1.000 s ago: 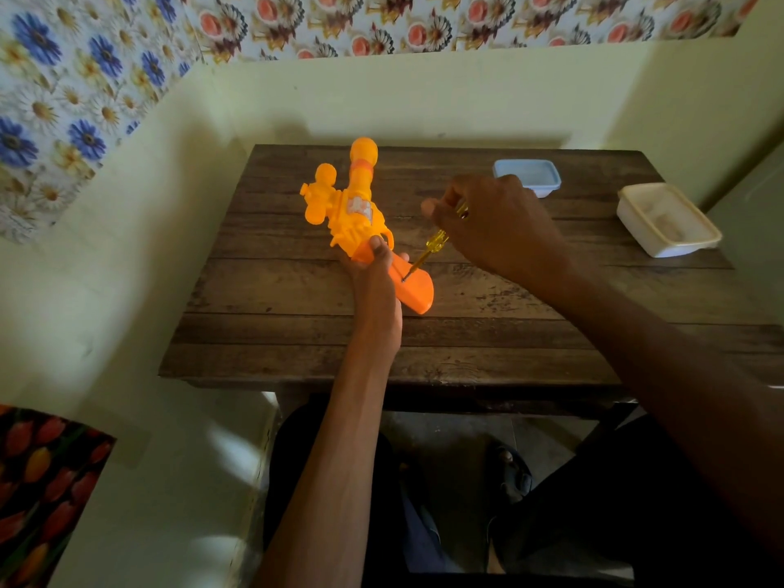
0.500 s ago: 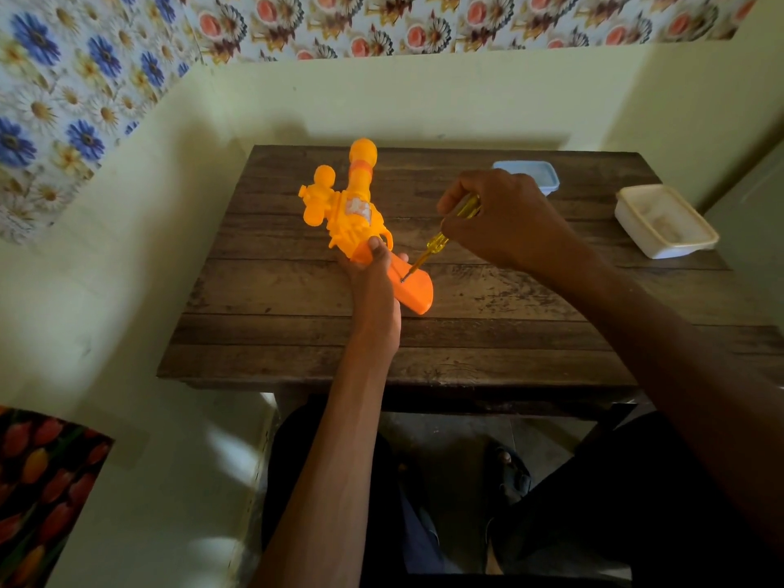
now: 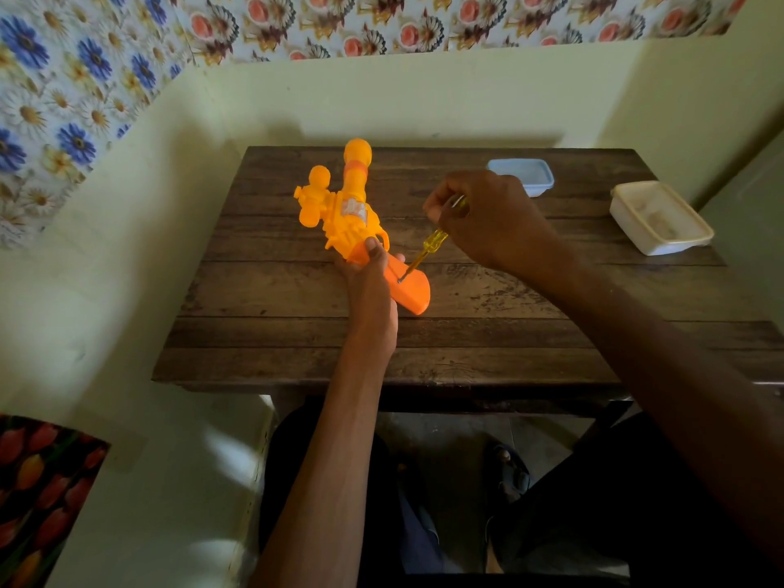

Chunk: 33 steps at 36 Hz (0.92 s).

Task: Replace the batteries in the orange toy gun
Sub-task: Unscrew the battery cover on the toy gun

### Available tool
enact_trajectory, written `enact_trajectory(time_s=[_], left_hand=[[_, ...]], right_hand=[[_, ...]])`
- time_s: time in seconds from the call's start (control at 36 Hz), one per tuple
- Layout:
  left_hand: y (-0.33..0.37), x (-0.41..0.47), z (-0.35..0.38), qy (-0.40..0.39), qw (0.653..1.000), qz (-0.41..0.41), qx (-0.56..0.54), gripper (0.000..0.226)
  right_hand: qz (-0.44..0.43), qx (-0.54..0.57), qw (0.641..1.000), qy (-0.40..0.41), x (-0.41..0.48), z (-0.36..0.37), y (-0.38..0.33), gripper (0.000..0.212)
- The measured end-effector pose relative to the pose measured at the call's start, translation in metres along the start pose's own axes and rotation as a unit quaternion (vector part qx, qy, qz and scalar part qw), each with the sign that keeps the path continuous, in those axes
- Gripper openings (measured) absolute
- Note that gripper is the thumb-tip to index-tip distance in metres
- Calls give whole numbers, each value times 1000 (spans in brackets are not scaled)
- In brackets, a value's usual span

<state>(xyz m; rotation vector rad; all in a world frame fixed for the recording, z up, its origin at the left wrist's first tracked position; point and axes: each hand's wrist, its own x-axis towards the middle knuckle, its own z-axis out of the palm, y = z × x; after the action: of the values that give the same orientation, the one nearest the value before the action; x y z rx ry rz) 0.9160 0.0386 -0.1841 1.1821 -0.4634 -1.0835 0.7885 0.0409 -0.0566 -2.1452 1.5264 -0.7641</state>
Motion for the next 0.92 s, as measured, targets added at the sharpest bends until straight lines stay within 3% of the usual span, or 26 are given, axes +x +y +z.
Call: enact_trajectory(time_s=[0.14,0.28,0.39,0.61,0.92], left_hand=[[1,-1,-1,-1,1000,9,-4,51],[3,-3,0,-6,1000,-6,-25,49],[5,-4,1,0,999,-8,-36,49],[4,1,2,17,999,-27,-40,48],[5,0,1,-4,998,-33,-50,31]], right_hand=[[-3,22,1000,-3,-2,-3,3,15],[22,75,995,57,-5,-11,11,16],[85,129,982,113,-3,-11,25,19],[219,266,933,101,-7,2,64,17],[343,256,898,107,-3,22,113,15]])
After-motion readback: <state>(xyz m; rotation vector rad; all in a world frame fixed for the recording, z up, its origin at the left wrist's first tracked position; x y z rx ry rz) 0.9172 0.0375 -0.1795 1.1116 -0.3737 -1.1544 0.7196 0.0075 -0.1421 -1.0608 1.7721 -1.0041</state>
